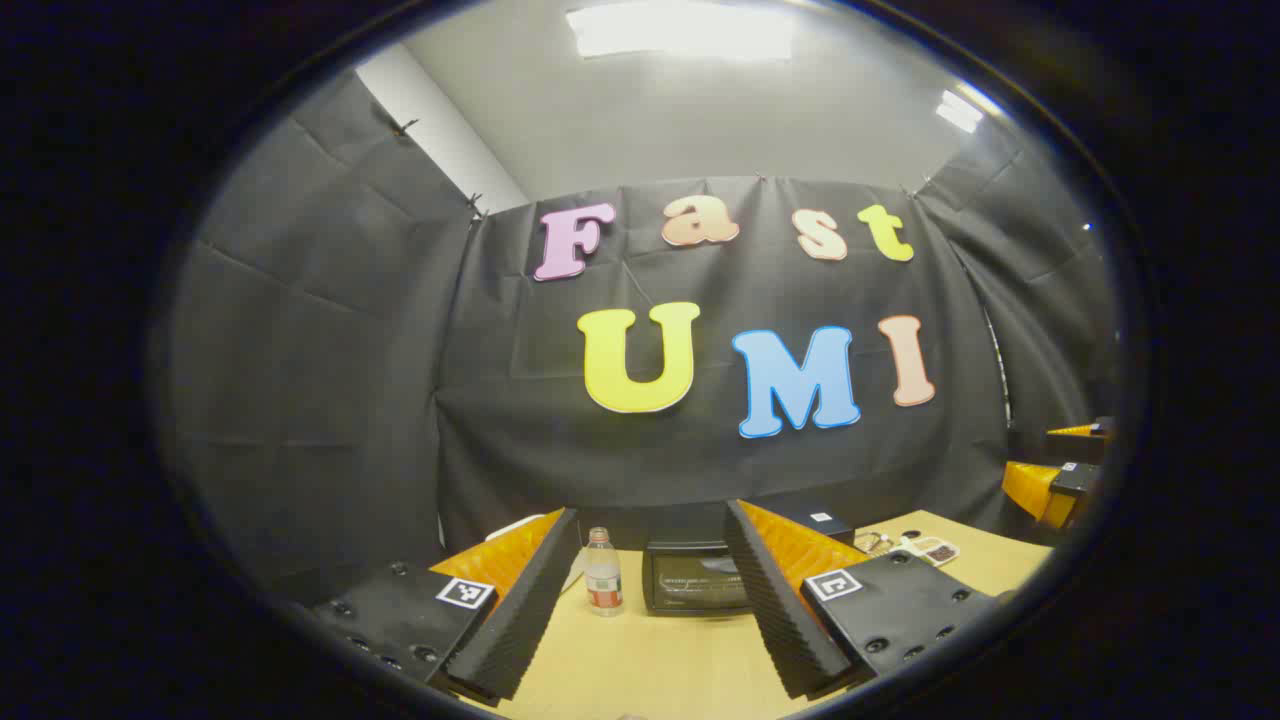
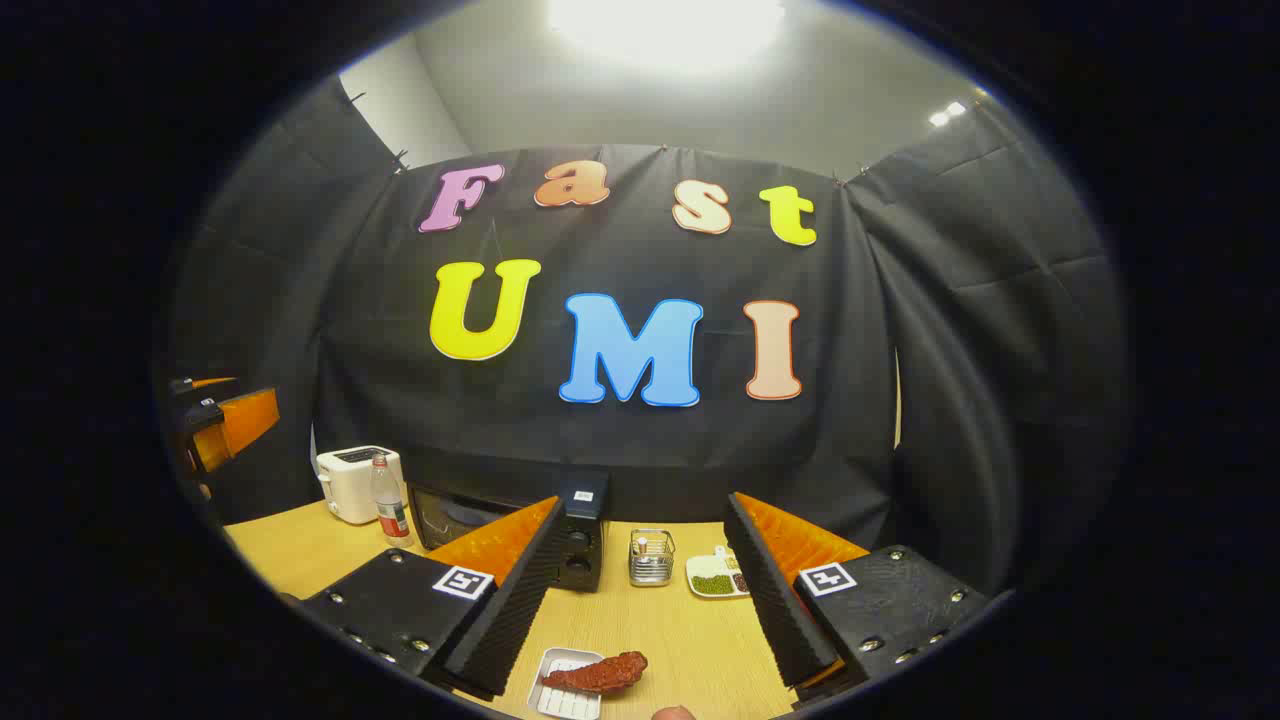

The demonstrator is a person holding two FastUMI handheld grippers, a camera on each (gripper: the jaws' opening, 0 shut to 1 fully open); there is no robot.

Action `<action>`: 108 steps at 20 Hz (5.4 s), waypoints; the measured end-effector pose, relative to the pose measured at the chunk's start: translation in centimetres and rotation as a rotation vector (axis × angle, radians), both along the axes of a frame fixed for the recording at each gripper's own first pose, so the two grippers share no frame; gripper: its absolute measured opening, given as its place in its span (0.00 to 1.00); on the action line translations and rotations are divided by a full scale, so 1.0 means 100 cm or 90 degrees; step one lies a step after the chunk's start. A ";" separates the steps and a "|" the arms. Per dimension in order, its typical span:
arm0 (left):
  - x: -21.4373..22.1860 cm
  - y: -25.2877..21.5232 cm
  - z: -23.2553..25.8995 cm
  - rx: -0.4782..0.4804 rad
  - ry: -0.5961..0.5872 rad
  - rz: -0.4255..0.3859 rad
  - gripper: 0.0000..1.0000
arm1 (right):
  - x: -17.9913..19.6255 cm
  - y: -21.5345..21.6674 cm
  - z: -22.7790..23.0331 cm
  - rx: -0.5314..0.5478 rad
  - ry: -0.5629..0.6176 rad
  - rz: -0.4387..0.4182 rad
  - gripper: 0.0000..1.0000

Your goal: Open the electric oven with the left hand, put the food in, and close the electric oven.

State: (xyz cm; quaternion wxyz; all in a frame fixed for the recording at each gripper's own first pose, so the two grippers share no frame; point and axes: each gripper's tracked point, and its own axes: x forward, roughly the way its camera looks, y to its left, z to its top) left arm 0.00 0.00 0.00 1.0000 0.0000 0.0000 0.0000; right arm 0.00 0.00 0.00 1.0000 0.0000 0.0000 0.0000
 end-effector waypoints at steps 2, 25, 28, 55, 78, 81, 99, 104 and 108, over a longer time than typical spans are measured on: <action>-0.002 -0.003 -0.001 0.001 0.000 -0.006 1.00 | -0.002 -0.005 0.000 -0.007 -0.003 -0.007 0.95; 0.021 -0.081 -0.006 0.011 0.005 -0.041 0.94 | -0.004 -0.054 -0.025 0.009 -0.005 0.011 0.95; 0.041 -0.090 -0.005 0.019 -0.002 -0.042 0.97 | -0.004 -0.058 -0.028 0.005 0.003 0.015 0.96; 0.262 -0.135 -0.195 0.011 0.169 -0.151 1.00 | 0.042 -0.064 -0.043 -0.030 0.077 -0.136 0.96; 0.213 -0.130 -0.247 0.013 0.237 -0.136 1.00 | 0.036 -0.063 -0.053 -0.019 0.095 -0.097 0.96; 0.197 -0.128 -0.258 0.012 0.259 -0.125 1.00 | 0.033 -0.064 -0.056 -0.019 0.101 -0.087 0.96; 0.121 -0.121 -0.337 0.012 0.372 -0.105 1.00 | 0.017 -0.051 -0.080 -0.035 0.146 -0.027 0.96; 0.099 -0.120 -0.330 0.014 0.373 -0.112 0.98 | 0.017 -0.038 -0.097 0.011 0.173 0.000 0.96; 0.090 -0.115 -0.289 0.003 0.332 -0.109 0.98 | 0.021 -0.027 -0.112 0.055 0.199 0.031 0.96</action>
